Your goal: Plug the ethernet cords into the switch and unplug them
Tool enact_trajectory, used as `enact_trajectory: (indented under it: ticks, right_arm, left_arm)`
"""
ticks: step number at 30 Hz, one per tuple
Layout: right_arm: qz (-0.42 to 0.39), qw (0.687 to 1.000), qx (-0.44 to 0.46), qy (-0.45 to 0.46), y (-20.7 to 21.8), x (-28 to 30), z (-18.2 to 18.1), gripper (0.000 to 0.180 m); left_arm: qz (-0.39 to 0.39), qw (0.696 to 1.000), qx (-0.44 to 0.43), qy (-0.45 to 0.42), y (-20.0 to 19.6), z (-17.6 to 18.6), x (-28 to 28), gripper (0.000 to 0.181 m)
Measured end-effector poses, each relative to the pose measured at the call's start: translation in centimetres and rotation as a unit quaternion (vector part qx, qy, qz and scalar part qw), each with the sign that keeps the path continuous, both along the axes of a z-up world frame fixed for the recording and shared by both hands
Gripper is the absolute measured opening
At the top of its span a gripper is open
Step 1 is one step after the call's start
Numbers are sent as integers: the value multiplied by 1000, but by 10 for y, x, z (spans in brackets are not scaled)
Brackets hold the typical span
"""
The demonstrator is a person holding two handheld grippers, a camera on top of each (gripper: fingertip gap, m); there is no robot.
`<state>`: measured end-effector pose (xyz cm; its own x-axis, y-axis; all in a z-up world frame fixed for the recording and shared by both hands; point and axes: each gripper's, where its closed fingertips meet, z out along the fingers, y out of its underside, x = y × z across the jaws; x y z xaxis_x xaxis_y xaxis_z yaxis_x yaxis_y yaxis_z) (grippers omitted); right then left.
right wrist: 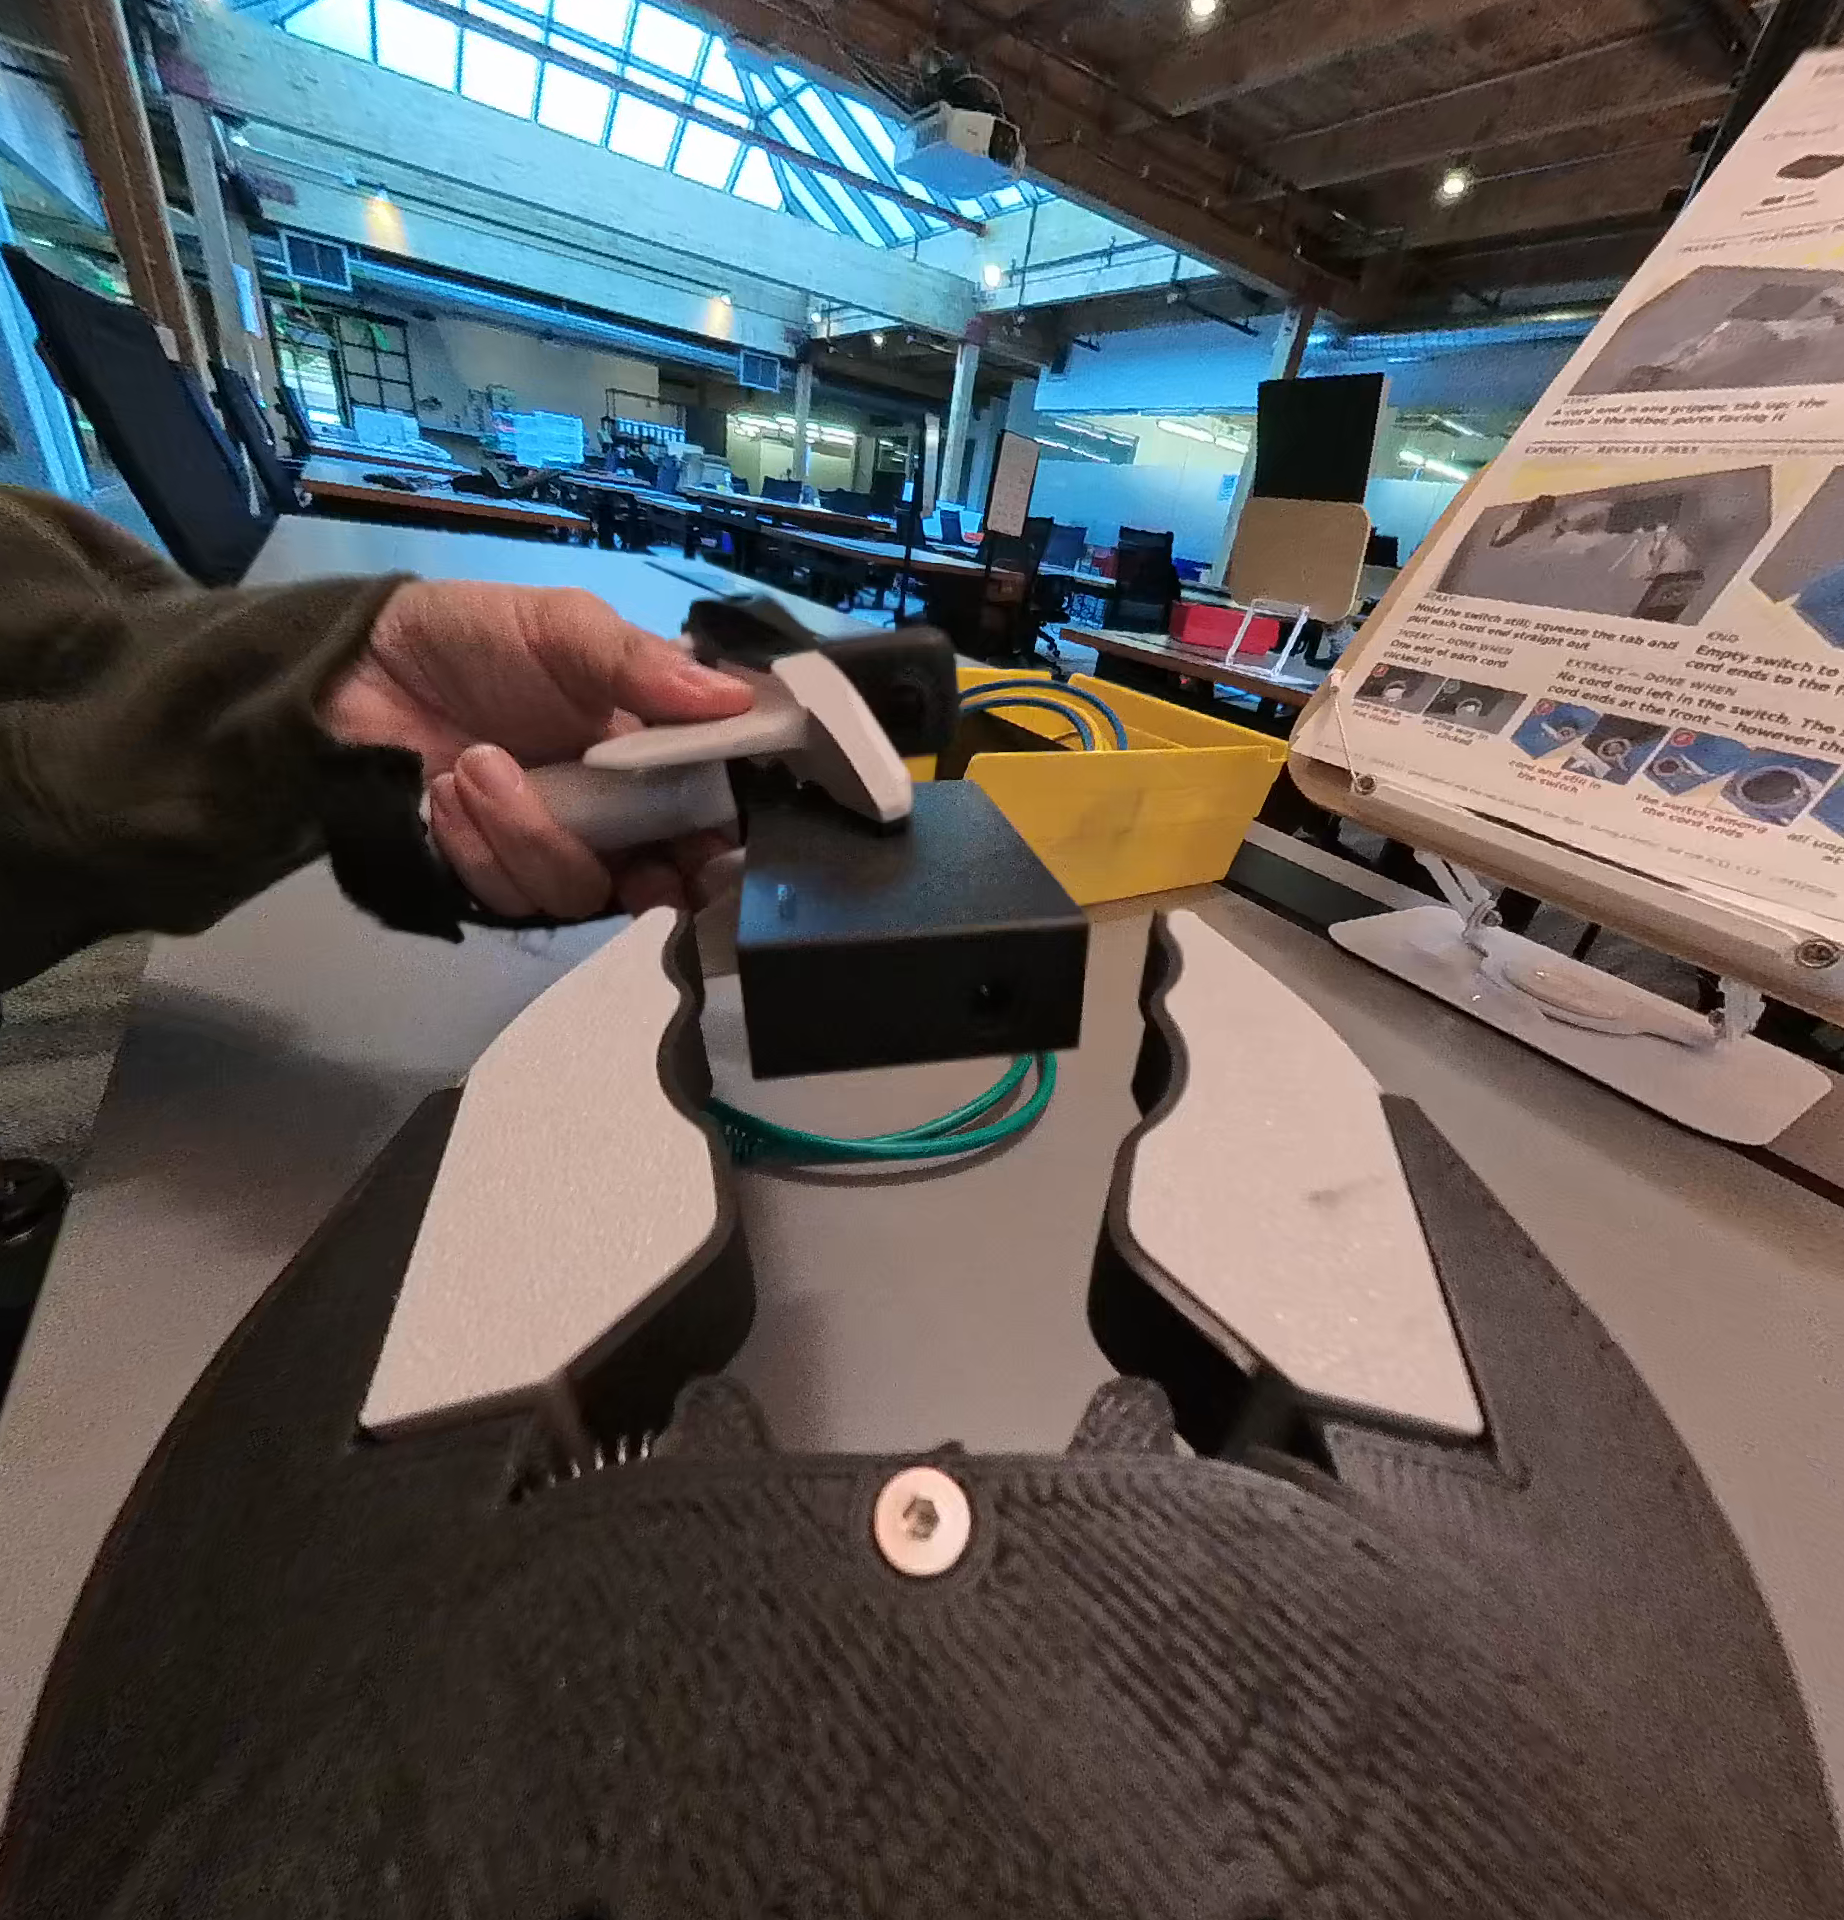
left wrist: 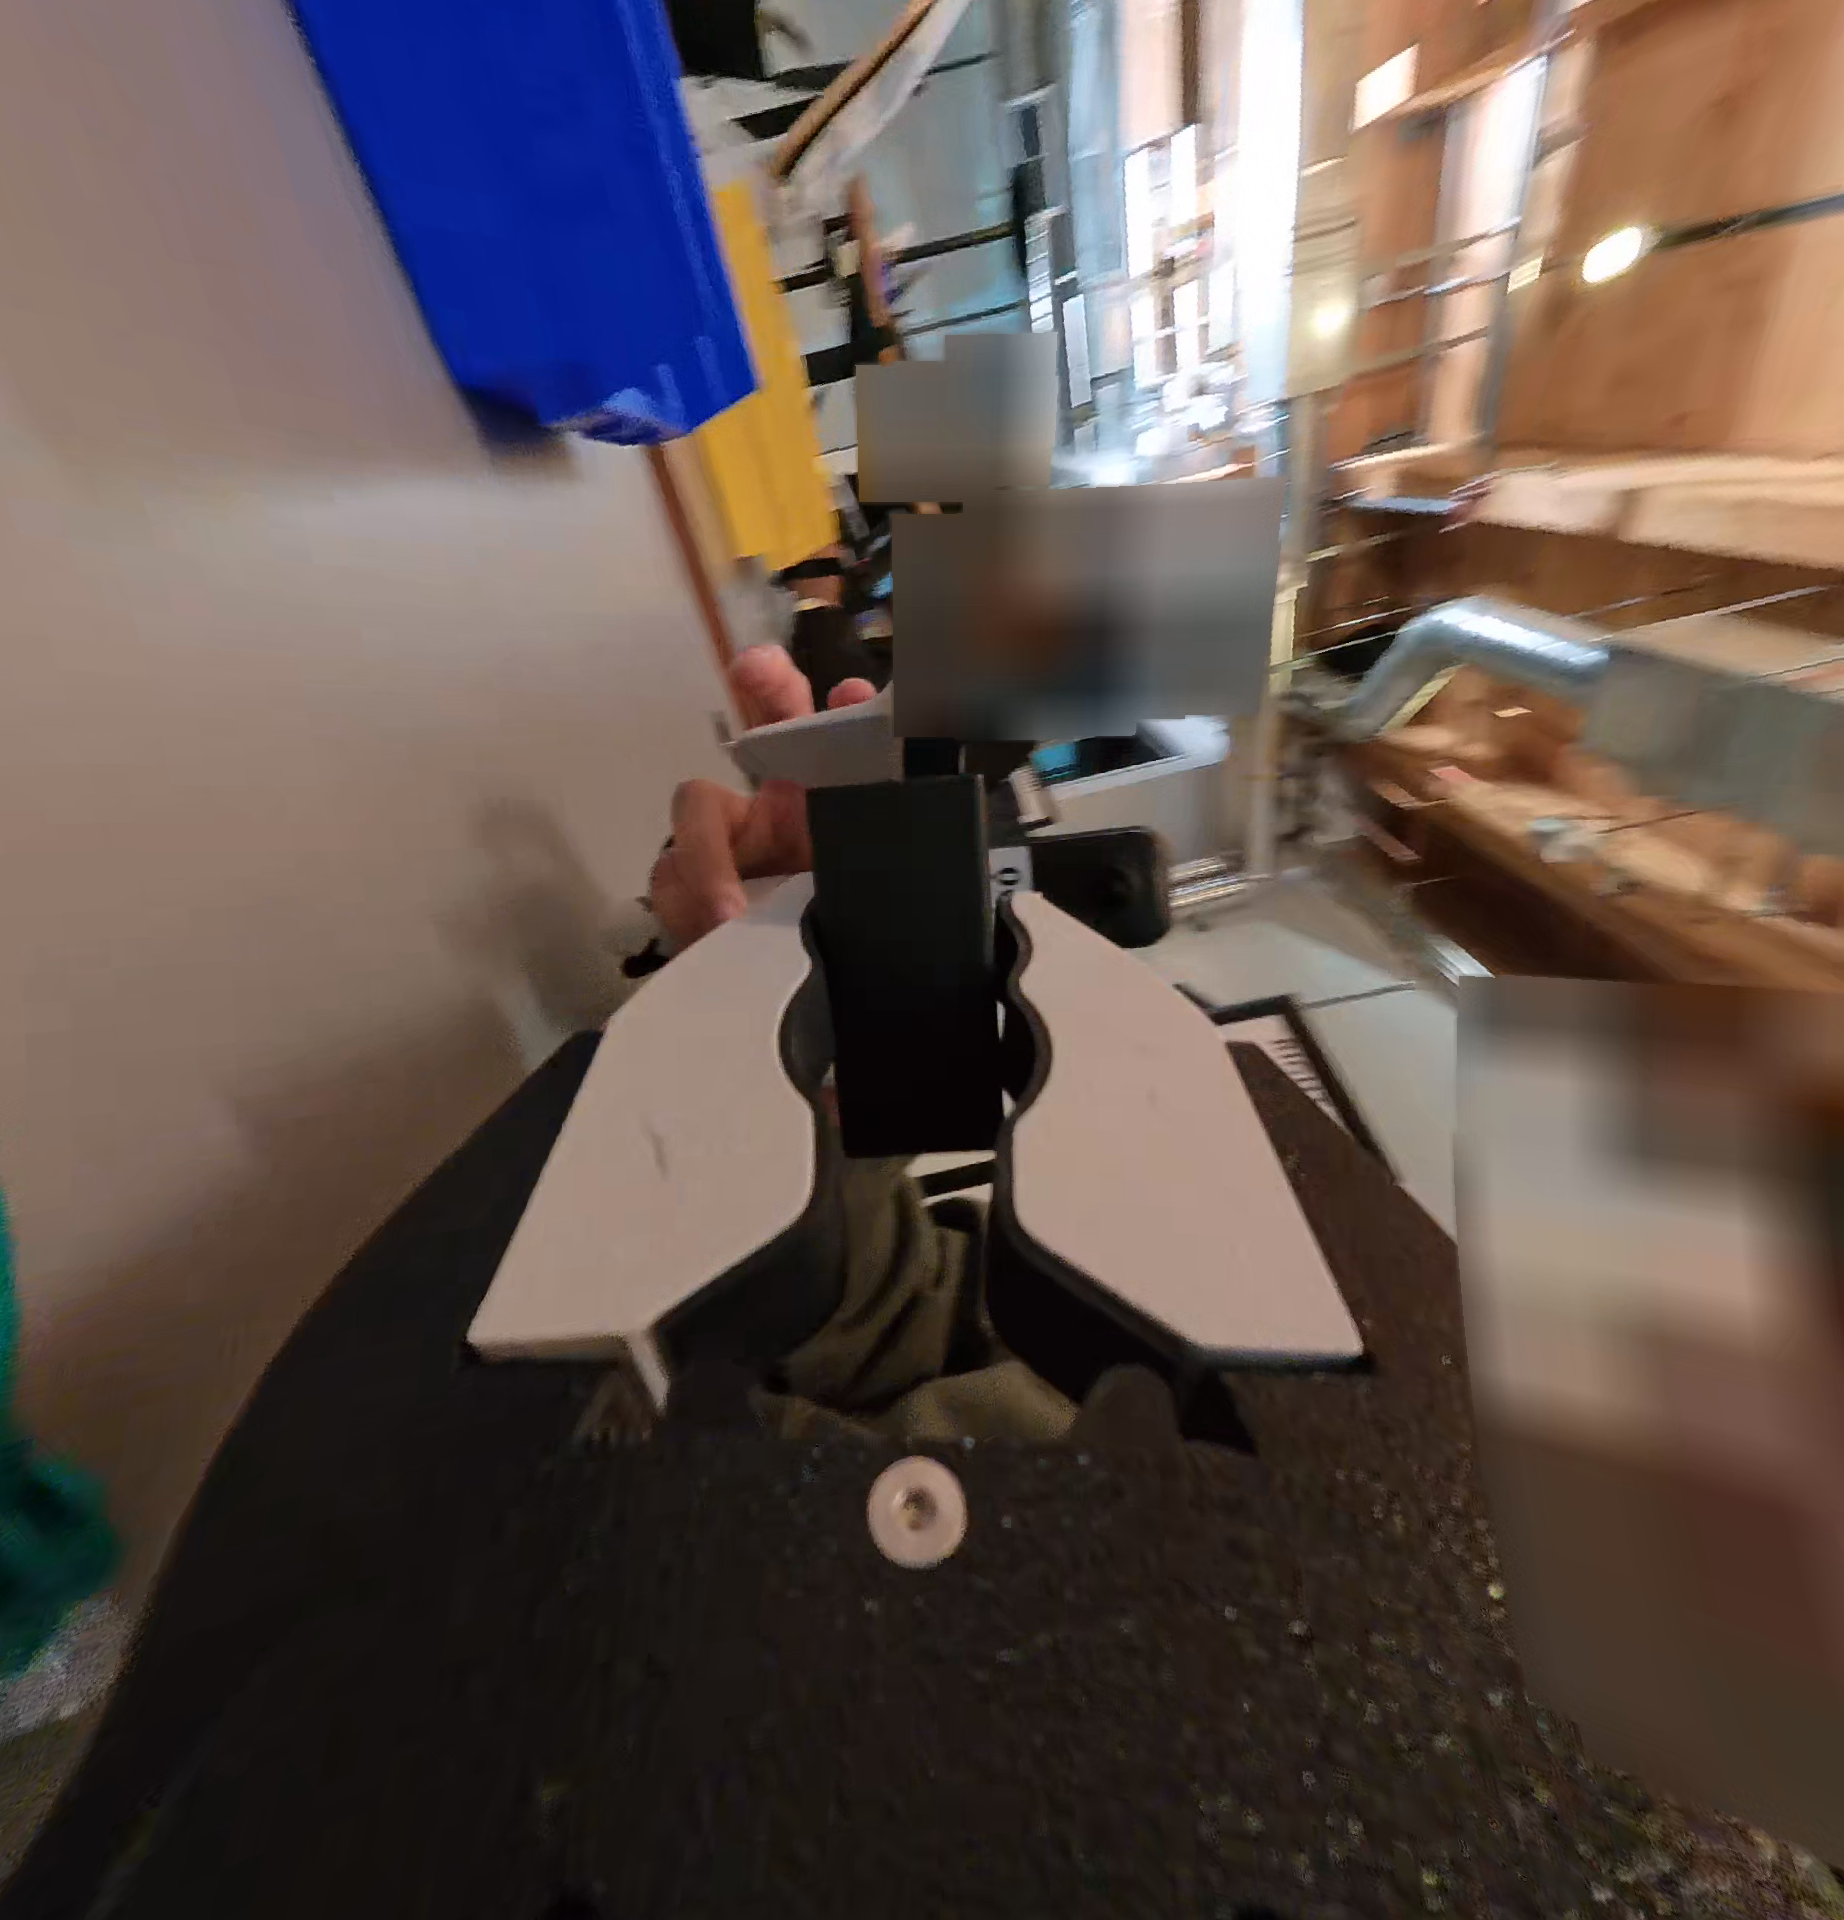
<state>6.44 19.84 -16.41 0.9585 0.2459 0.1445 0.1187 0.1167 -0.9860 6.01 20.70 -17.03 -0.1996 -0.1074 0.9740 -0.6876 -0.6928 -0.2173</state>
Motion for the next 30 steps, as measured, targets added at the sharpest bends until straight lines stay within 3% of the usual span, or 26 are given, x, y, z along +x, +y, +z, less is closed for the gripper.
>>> enact_trajectory:
  ticks: [8, 23, 30]
  right_arm:
    - [-54, 998, -17, -8, 12, 9, -15, 71]
    - [-48, 998, -18, 30, 18, 8, -21, 70]
    - [-70, 996, -34, 43, 24, 14, -24, 70]
  left_arm:
    - [-27, 991, 122, 45, -2, -6, 12, 29]
    - [-86, 991, 83, 57, 7, -7, 16, 27]
    - [-83, 989, 111, 61, 14, -8, 24, 28]
